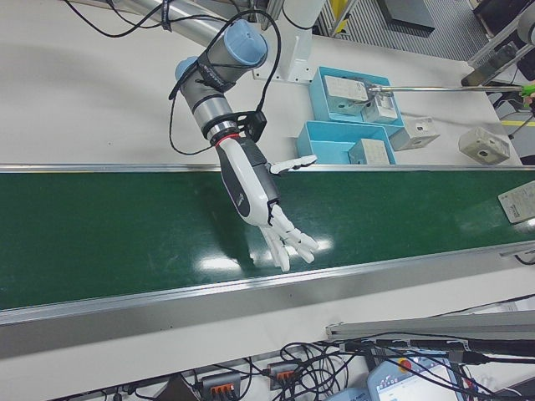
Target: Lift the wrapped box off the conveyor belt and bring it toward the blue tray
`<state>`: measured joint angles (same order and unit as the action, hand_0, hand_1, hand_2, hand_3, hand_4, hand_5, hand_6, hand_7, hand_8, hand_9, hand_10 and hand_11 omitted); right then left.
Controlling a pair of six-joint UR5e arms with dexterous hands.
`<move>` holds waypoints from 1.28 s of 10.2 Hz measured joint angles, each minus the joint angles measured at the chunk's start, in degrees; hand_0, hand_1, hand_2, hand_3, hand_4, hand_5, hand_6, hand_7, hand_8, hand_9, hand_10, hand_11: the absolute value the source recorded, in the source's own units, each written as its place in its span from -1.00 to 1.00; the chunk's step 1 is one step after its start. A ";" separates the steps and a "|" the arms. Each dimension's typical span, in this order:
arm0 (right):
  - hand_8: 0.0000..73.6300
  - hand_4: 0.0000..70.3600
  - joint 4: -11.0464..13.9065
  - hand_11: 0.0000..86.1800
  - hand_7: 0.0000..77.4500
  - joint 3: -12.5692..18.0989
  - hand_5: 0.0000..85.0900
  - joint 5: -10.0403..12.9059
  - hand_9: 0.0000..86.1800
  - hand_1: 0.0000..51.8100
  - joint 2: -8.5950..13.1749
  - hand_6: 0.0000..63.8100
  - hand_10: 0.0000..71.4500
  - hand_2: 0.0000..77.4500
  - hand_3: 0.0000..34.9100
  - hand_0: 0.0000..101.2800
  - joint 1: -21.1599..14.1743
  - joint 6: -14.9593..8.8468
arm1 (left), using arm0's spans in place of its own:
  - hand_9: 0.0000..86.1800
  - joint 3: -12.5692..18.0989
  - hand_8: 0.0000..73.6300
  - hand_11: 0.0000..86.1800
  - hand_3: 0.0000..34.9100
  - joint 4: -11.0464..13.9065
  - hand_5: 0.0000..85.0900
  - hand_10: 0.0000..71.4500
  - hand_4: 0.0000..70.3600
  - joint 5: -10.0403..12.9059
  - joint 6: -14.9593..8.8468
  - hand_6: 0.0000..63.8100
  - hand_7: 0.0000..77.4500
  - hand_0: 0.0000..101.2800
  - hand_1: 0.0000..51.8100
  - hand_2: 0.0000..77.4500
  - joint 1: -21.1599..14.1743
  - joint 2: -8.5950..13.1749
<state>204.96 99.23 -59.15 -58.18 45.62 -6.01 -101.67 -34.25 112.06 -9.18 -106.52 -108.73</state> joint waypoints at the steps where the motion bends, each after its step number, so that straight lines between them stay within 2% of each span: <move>1: -1.00 -0.72 0.00 -0.99 -0.93 0.00 -0.69 0.00 -0.96 -0.39 0.00 -0.88 -1.00 -0.86 -1.00 -0.02 0.00 0.02 | -0.99 0.00 -0.99 -0.99 -1.00 0.00 -0.97 -0.98 -1.00 0.00 0.00 -0.98 -0.99 -1.00 -1.00 -0.97 0.00 0.00; 9: -1.00 -0.74 -0.14 -0.99 -0.97 0.14 -0.69 0.11 -0.96 -0.39 0.00 -0.91 -1.00 -0.83 -1.00 -0.02 0.19 0.31 | -1.00 0.00 -0.99 -0.99 -1.00 0.00 -0.97 -0.98 -1.00 0.00 0.00 -0.98 -0.99 -1.00 -1.00 -0.97 0.00 0.00; 10: -1.00 -0.77 -0.16 -0.97 -0.97 0.09 -0.69 0.14 -0.96 -0.26 0.00 -0.91 -1.00 -0.77 -1.00 -0.02 0.17 0.31 | -1.00 0.00 -0.99 -0.99 -1.00 0.00 -0.97 -0.98 -1.00 0.00 0.00 -0.98 -0.99 -1.00 -1.00 -0.97 0.00 0.00; 13: -1.00 -0.77 -0.18 -0.99 -0.94 0.01 -0.72 0.11 -0.97 -0.28 0.04 -0.91 -1.00 -0.76 -1.00 -0.01 -0.48 -0.18 | -0.99 0.00 -0.99 -0.99 -1.00 0.00 -0.97 -0.98 -1.00 0.00 0.00 -0.98 -0.99 -1.00 -1.00 -0.97 0.00 0.00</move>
<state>204.79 99.24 -59.05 -58.14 45.14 -6.20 -101.67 -34.25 112.06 -9.19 -106.52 -108.73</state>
